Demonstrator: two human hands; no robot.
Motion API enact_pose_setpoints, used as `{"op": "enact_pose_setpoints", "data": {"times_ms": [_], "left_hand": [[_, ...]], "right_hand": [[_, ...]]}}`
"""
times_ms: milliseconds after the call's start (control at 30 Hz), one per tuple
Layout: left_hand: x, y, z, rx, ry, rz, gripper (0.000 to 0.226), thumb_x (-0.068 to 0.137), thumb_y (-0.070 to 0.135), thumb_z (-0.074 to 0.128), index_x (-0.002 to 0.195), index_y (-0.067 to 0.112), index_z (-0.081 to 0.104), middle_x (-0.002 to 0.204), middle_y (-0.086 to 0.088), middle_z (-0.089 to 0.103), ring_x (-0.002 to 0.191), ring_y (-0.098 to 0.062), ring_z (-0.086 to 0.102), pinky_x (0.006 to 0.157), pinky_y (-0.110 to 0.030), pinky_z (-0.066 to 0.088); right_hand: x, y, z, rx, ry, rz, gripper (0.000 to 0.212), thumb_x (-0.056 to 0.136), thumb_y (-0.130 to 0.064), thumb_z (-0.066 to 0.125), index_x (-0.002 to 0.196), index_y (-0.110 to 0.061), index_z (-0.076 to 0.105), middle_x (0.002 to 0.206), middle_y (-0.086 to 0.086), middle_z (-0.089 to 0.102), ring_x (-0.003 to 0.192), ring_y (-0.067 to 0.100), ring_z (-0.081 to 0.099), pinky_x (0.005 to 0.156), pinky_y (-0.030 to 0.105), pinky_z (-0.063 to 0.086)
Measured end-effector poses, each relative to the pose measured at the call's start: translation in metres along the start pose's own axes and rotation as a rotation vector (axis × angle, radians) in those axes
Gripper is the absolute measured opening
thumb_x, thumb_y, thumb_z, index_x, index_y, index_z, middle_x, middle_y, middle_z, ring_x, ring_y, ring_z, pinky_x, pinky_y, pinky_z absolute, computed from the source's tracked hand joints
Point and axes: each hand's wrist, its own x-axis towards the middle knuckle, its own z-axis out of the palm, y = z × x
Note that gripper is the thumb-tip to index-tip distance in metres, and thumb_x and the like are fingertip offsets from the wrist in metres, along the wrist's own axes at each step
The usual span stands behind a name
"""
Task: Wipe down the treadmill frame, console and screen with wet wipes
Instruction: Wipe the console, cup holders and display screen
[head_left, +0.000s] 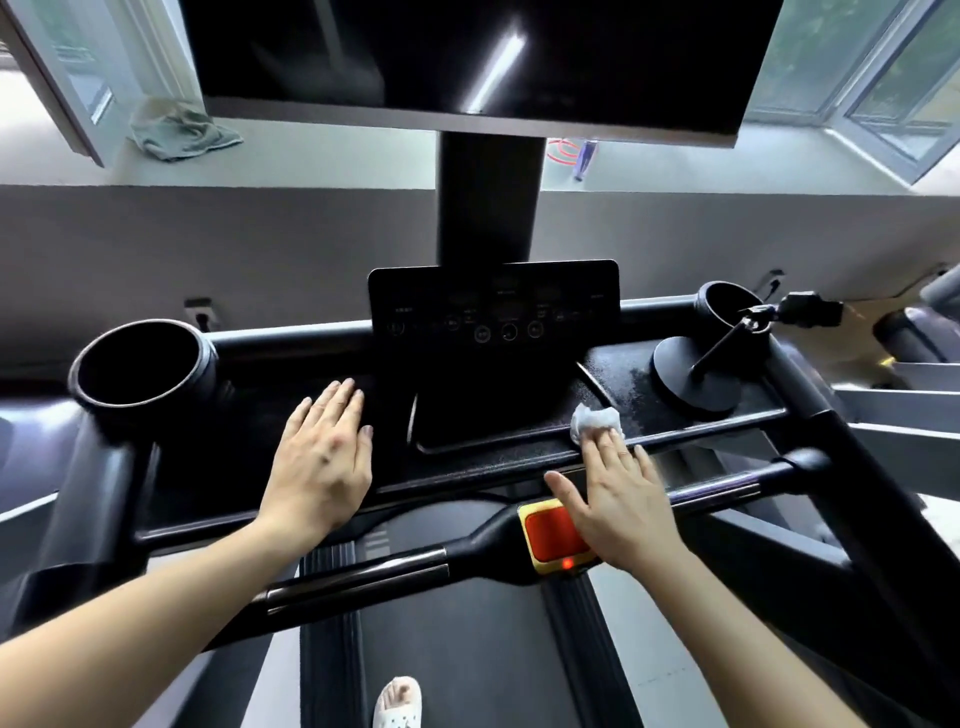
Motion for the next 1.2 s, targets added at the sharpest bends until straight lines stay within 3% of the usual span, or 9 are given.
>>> {"op": "enact_pose_setpoints", "data": {"times_ms": [100, 267, 500, 600, 700, 833, 900, 1033, 1200], "left_hand": [[-0.001, 0.001, 0.001, -0.014, -0.009, -0.005, 0.067, 0.098, 0.042, 0.027, 0.148, 0.004, 0.05, 0.16, -0.011, 0.042, 0.152, -0.02, 0.031, 0.127, -0.039, 0.015], [0.0, 0.008, -0.003, -0.021, 0.013, 0.014, 0.071, 0.095, 0.048, 0.028, 0.149, 0.007, 0.049, 0.157, -0.012, 0.045, 0.15, -0.023, 0.036, 0.125, -0.044, 0.023], [0.004, 0.063, 0.009, -0.138, -0.007, 0.067, 0.067, 0.098, 0.05, 0.03, 0.147, 0.01, 0.053, 0.155, -0.011, 0.048, 0.149, -0.023, 0.036, 0.126, -0.04, 0.022], [0.007, 0.082, 0.017, -0.135, -0.008, -0.006, 0.067, 0.098, 0.051, 0.03, 0.144, 0.01, 0.056, 0.152, -0.012, 0.051, 0.146, -0.025, 0.039, 0.124, -0.037, 0.023], [0.011, 0.092, 0.022, -0.126, -0.005, -0.09, 0.068, 0.098, 0.05, 0.031, 0.142, 0.006, 0.055, 0.148, -0.014, 0.054, 0.143, -0.028, 0.043, 0.121, -0.041, 0.034], [0.016, 0.107, 0.023, -0.095, 0.039, -0.163, 0.065, 0.097, 0.047, 0.033, 0.133, 0.0, 0.06, 0.133, -0.017, 0.06, 0.129, -0.033, 0.051, 0.111, -0.045, 0.045], [0.017, 0.11, 0.024, -0.09, 0.066, -0.204, 0.064, 0.097, 0.046, 0.034, 0.131, 0.001, 0.061, 0.134, -0.015, 0.059, 0.128, -0.031, 0.049, 0.11, -0.045, 0.045], [0.015, 0.115, 0.028, -0.071, 0.097, -0.262, 0.058, 0.098, 0.045, 0.035, 0.134, 0.007, 0.06, 0.14, -0.009, 0.054, 0.133, -0.026, 0.043, 0.115, -0.044, 0.038], [0.016, 0.117, 0.029, 0.012, 0.124, -0.262, 0.055, 0.099, 0.042, 0.033, 0.13, 0.008, 0.063, 0.138, -0.012, 0.056, 0.13, -0.028, 0.045, 0.11, -0.045, 0.039]], "right_hand": [[0.008, 0.023, -0.008, 0.035, -0.017, 0.083, 0.109, 0.082, -0.084, -0.004, 0.164, -0.014, 0.007, 0.172, 0.005, 0.005, 0.158, 0.015, -0.002, 0.127, 0.039, 0.0], [-0.005, 0.034, -0.006, 0.015, -0.017, -0.019, 0.128, 0.064, -0.088, -0.031, 0.164, -0.016, 0.006, 0.171, 0.002, 0.003, 0.157, 0.011, -0.006, 0.127, 0.035, -0.004], [0.056, 0.028, -0.018, -0.017, 0.044, -0.175, 0.122, 0.075, -0.085, -0.023, 0.159, -0.013, 0.029, 0.169, 0.008, 0.022, 0.158, 0.021, 0.008, 0.128, 0.038, 0.005], [0.101, 0.024, -0.031, -0.018, 0.053, -0.248, 0.112, 0.082, -0.084, -0.006, 0.152, -0.011, 0.04, 0.165, 0.014, 0.029, 0.157, 0.024, 0.012, 0.127, 0.038, 0.008], [0.122, 0.022, -0.036, 0.005, 0.038, -0.305, 0.109, 0.083, -0.084, -0.002, 0.157, -0.011, 0.032, 0.167, 0.014, 0.024, 0.157, 0.025, 0.008, 0.128, 0.04, 0.008], [0.096, 0.061, -0.028, -0.03, 0.02, -0.379, 0.122, 0.074, -0.085, -0.023, 0.161, -0.013, 0.023, 0.17, 0.011, 0.015, 0.158, 0.021, 0.004, 0.128, 0.039, 0.006], [0.068, 0.089, -0.02, -0.047, 0.01, -0.42, 0.118, 0.076, -0.084, -0.024, 0.163, -0.015, 0.015, 0.171, 0.006, 0.01, 0.158, 0.017, 0.0, 0.128, 0.037, 0.002], [0.037, 0.123, -0.009, -0.05, -0.005, -0.496, 0.095, 0.093, -0.08, 0.001, 0.164, -0.017, 0.004, 0.172, 0.001, 0.003, 0.157, 0.014, -0.01, 0.126, 0.035, -0.005], [0.071, 0.106, -0.016, -0.064, 0.053, -0.528, 0.1, 0.088, -0.08, -0.008, 0.164, -0.015, 0.003, 0.171, 0.005, 0.006, 0.158, 0.018, -0.003, 0.128, 0.04, 0.0]]}}
